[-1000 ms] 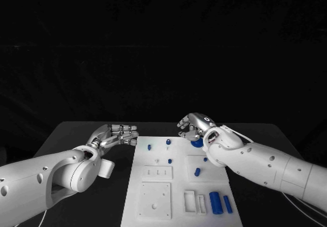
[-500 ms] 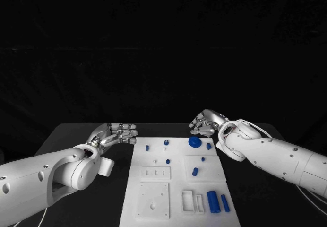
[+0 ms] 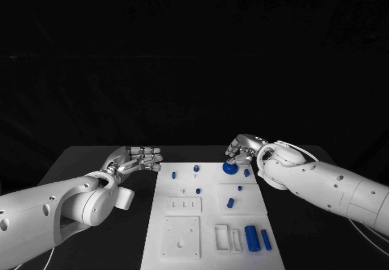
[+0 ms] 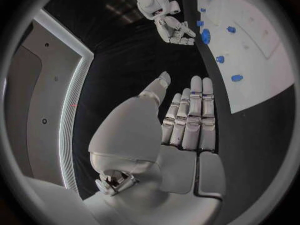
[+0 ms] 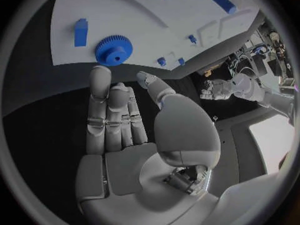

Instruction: Assemble the parts on the task board

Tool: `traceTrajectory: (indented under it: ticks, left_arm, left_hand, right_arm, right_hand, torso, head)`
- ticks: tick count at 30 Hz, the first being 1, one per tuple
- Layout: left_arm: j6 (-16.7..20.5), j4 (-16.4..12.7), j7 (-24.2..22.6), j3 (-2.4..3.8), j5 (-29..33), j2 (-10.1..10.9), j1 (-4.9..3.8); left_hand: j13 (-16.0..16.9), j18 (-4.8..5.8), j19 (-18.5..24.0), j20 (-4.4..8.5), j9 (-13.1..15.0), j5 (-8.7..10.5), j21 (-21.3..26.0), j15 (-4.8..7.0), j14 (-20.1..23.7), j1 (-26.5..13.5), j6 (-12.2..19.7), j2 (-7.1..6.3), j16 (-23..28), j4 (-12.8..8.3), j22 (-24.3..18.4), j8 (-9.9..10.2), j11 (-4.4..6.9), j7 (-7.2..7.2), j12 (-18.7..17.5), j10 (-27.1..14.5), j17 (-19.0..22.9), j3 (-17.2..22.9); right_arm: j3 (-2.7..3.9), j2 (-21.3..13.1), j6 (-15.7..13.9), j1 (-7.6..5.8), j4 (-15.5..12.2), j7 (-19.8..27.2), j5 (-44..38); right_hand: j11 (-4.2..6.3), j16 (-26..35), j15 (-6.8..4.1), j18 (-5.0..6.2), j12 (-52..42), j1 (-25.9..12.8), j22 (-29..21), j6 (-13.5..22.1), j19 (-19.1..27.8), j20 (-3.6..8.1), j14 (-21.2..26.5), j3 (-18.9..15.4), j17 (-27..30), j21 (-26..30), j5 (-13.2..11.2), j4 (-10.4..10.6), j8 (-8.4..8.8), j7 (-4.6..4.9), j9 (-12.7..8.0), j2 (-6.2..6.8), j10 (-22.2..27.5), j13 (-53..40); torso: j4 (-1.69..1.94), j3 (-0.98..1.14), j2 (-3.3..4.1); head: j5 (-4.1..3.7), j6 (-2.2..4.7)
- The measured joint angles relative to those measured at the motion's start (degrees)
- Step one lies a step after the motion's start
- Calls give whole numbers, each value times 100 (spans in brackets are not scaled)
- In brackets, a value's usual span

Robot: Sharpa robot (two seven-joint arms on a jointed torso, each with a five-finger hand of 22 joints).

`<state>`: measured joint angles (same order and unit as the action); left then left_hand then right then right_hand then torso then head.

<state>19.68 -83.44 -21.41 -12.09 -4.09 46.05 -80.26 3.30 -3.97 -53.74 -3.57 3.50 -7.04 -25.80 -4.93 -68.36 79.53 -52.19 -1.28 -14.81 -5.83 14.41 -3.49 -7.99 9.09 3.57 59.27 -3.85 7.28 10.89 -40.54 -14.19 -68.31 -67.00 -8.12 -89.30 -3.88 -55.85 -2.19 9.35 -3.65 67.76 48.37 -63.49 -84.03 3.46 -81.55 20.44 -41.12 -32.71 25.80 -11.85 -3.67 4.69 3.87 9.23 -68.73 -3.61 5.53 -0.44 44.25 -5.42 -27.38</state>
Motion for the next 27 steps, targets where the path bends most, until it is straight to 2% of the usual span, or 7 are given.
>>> traceTrajectory:
  ticks: [6, 9, 12, 16, 18, 21, 27]
  left_arm:
    - [-25, 9, 12, -1, 3, -8, 0]
    - [-34, 11, 16, -1, 4, -10, 0]
    - [-42, 15, 21, -1, 5, -10, 0]
    - [-52, 19, 25, -2, 6, -9, 0]
    - [-56, 22, 27, -2, 6, -9, 0]
    - [-62, 33, 29, -3, 6, -16, 0]
    - [-75, 61, 33, -7, 6, -44, 0]
  left_hand:
    - [0, 0, 0, 0, 0, 0, 0, 0, 0, 0, 0, 0, 0, 0, 0, 0, -1, 0, 0, -1, 0, 0]
    - [0, 0, 0, 0, 0, 0, 0, 0, 0, 0, 0, 0, 0, 0, 0, 0, -1, 0, 0, -1, 0, 0]
    - [0, 0, 0, 0, 0, 0, 0, 0, 0, 0, 21, 0, 0, 0, -11, 0, 19, -21, 0, -20, 0, 0]
    - [0, 0, 0, 0, 0, 0, 0, 0, 0, 0, 21, 0, 0, 0, -11, 0, 19, -21, 0, -20, 0, 0]
    - [0, 0, 0, 0, 0, 0, 0, 0, 0, 0, 21, 0, 0, 0, -11, 0, 19, -21, 0, -20, 0, 0]
    - [0, 0, 0, 0, 0, 0, -1, 0, 0, 0, 21, 0, 0, 0, -11, 0, 19, -21, 0, -20, 0, 0]
    - [0, 0, 0, 0, 0, 0, -1, 0, 0, 0, 21, 0, 0, 0, -10, 0, 19, -21, 0, -20, 0, 0]
  right_arm:
    - [-79, 61, 63, 0, 39, -87, -492]
    - [-107, 76, 97, 1, 49, -139, -686]
    - [-133, 83, 153, 1, 58, -203, -877]
    - [-155, 87, 238, 4, 80, -284, -1062]
    - [-163, 90, 279, 6, 95, -323, -1134]
    - [-174, 94, 330, 10, 111, -379, -1231]
    - [-182, 98, 397, 14, 126, -440, -1336]
  right_hand:
    - [-84, 6, 81, 37, 0, 358, -492, 671, 11, -93, 18, -536, 45, 18, -251, 15, 0, -119, -27, 48, 303, 5]
    - [-84, 7, 81, 49, 0, 431, -645, 942, 11, -93, 18, -662, 61, -53, -280, 82, 0, -101, -33, 113, 303, 5]
    - [-39, 6, 77, 55, 0, 506, -831, 971, 9, -92, 14, -803, 71, -120, -367, 175, 1, -128, -33, 142, 194, -25]
    - [-43, 54, 71, 63, -1, 516, -974, 836, -1, -82, 5, -936, 71, -138, -492, 272, 1, -55, -33, 151, 199, -69]
    - [31, 55, 39, 66, -167, 565, -1034, 948, -8, -71, -15, -1056, 58, -168, -600, 361, 1, 5, -33, 201, 61, -141]
    - [179, 130, -108, 73, -1241, 756, -1107, 995, -3, 83, -19, -1268, -34, -224, -654, 550, 1, 36, -33, 239, 145, -714]
    - [388, 172, -202, 73, -3797, 729, -1121, 499, 0, 188, -52, -1233, -144, -282, -716, 460, 1, 23, -20, 214, 899, -2791]
  torso:
    - [3, -2, 0]
    - [3, -4, 1]
    - [2, -4, 1]
    - [-3, -4, 1]
    - [-7, -4, 0]
    - [-10, -4, 0]
    - [-8, -8, 0]
  head:
    - [-7, -18]
    - [-3, -33]
    - [-2, -48]
    - [-1, -57]
    - [0, -59]
    - [1, -60]
    - [-18, -73]
